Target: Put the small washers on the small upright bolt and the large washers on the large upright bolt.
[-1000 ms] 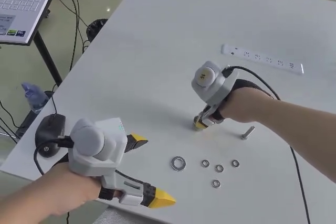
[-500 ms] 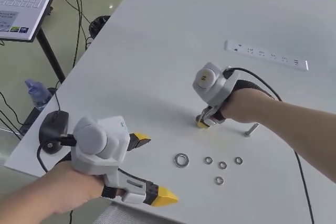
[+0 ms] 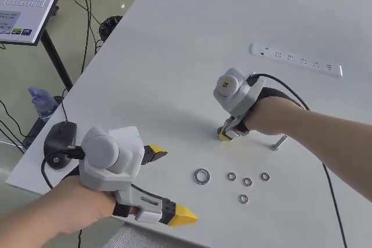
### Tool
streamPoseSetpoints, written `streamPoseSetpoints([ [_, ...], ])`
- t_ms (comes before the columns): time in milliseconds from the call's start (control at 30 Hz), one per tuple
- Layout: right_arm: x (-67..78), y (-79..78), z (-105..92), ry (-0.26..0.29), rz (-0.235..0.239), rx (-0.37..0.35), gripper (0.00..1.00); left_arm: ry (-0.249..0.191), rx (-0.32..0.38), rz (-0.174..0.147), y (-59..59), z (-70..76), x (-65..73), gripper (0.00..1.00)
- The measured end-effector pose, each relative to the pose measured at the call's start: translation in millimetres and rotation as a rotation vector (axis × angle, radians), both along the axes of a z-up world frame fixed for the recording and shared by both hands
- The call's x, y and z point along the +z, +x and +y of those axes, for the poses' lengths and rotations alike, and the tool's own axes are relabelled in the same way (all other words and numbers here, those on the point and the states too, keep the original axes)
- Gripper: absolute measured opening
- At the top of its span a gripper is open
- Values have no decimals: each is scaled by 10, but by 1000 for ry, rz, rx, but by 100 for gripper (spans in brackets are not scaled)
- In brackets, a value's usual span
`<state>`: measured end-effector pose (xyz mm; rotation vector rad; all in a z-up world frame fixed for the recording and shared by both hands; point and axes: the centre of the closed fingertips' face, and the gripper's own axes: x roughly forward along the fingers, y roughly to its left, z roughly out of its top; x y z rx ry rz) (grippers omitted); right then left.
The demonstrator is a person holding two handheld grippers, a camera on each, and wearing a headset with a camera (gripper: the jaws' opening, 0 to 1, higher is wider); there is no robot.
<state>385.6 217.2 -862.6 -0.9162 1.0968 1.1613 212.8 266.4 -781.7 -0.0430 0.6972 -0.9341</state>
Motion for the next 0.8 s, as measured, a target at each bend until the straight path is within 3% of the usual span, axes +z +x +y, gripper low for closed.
streamPoseSetpoints([
  [633,45,-95,5,3,5,14,25,4,-14,10,-39,-29,-16,89],
  [800,59,-133,22,15,14,14,31,4,-15,10,-43,-31,-15,89],
])
